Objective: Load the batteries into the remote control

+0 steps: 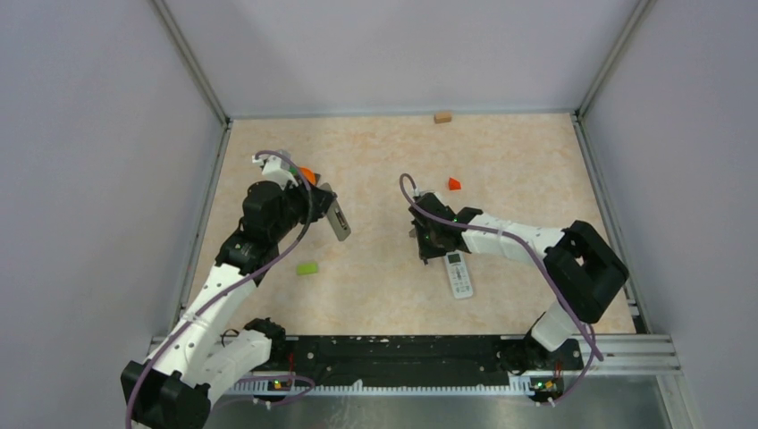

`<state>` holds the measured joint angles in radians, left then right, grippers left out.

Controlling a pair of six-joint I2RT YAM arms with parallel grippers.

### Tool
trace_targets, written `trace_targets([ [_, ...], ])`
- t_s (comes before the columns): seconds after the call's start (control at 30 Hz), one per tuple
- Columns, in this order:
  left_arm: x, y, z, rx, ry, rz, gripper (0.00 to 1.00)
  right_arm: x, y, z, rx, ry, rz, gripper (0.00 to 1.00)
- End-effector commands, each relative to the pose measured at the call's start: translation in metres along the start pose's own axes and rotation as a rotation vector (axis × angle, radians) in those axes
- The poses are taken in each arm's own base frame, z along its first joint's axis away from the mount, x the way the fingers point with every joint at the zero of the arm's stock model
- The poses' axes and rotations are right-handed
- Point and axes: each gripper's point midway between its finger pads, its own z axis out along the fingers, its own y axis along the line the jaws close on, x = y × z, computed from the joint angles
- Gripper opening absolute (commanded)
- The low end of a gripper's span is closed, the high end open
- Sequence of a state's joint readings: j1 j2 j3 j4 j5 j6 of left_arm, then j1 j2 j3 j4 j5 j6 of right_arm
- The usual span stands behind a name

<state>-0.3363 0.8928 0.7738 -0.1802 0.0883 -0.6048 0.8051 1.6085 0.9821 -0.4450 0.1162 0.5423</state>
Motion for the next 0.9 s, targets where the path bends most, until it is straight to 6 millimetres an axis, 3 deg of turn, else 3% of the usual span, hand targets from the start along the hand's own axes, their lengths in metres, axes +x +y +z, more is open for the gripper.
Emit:
trace_targets([
  [0.0,-0.012,-0.006,0.001,0.027,-0.053,-0.008,0.00,-0.004,-0.008,0.006,0.084,-0.031,0.040,0.18],
  [0.33,-0.010,-0.003,0.001,0.021,-0.054,-0.010,0.00,0.001,-0.012,0.015,0.107,-0.017,0.025,0.26],
  [0.6,-0.008,-0.002,0.003,0.021,-0.050,-0.017,0.00,0.007,0.001,0.016,0.049,0.009,-0.018,0.33],
  [0.87,-0.010,-0.002,0.000,0.019,-0.056,-0.015,0.00,0.016,0.006,0.021,0.060,0.041,-0.033,0.25],
])
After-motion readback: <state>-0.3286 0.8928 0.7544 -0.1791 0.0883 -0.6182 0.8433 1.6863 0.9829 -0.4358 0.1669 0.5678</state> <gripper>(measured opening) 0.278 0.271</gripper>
